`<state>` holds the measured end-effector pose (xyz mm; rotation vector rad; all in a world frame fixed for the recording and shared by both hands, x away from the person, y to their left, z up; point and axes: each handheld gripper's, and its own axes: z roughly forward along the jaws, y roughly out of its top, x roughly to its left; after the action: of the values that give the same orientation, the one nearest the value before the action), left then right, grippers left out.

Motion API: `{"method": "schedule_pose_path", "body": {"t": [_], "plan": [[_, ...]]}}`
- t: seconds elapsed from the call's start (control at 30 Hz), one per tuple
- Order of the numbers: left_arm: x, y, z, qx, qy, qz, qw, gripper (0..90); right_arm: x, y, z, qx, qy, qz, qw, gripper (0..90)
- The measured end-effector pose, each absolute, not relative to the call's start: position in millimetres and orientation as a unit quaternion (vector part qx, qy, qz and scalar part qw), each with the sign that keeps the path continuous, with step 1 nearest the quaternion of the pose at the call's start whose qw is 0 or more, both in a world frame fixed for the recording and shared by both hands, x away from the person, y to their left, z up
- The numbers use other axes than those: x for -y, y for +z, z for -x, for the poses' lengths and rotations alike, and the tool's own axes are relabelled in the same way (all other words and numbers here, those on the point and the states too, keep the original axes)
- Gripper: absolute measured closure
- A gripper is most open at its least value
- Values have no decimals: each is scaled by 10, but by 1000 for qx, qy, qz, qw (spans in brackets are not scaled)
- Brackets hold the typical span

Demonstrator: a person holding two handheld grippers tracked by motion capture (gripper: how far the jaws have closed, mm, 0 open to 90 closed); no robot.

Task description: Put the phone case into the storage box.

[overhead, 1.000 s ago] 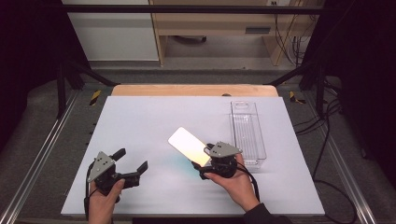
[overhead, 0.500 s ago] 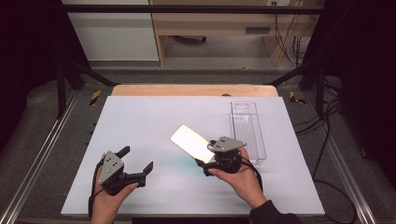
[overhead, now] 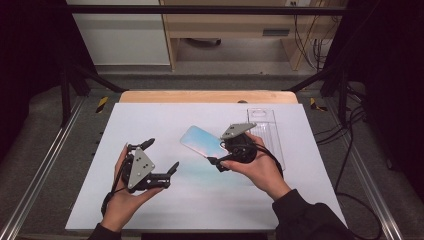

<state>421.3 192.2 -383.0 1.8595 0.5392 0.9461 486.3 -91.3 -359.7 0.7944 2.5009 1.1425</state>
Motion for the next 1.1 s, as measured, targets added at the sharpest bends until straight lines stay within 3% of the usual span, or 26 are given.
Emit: {"method": "schedule_pose_path", "body": {"t": [0.47, 1.1], "plan": [[-1711, -3838, -4276, -153, 440, -775, 427, 76, 804, -3315, -4953, -887, 359, -264, 121, 179], [-1453, -3955, -4333, -88, 496, -782, 367, 282, 637, -3194, -4921, -903, 340, -246, 95, 178]]}}
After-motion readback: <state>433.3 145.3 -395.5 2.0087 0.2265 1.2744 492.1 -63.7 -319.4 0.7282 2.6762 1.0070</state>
